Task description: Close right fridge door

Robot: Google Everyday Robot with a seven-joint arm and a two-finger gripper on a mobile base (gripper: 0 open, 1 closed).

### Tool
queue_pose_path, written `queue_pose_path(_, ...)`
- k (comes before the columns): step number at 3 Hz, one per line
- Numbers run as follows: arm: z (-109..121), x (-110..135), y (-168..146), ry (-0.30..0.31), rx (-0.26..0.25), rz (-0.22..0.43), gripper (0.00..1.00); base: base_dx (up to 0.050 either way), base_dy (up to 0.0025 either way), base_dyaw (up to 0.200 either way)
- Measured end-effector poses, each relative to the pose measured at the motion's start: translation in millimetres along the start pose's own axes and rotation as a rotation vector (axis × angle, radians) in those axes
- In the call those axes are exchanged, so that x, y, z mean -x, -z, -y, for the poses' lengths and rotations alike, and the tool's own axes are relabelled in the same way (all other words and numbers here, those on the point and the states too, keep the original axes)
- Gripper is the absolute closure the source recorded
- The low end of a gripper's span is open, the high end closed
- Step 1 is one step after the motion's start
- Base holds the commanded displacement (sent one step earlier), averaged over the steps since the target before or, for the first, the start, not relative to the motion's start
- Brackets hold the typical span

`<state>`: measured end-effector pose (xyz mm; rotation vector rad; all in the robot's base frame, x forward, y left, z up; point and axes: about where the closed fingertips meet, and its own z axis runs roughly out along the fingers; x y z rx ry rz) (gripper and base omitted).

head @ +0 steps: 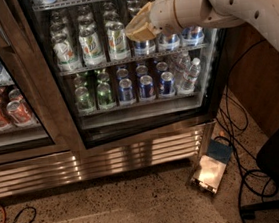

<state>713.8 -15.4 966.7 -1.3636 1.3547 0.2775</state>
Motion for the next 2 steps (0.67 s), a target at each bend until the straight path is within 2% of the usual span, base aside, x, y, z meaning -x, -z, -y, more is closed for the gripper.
queue_pose_path(1,-12.2,5.7,5.3,0.0,0.0,0.0,1.0,0.048,0.0,0.0)
queue_pose_path(2,-12.2,5.7,5.3,0.0,0.0,0.0,1.0,0.0,0.0,0.0)
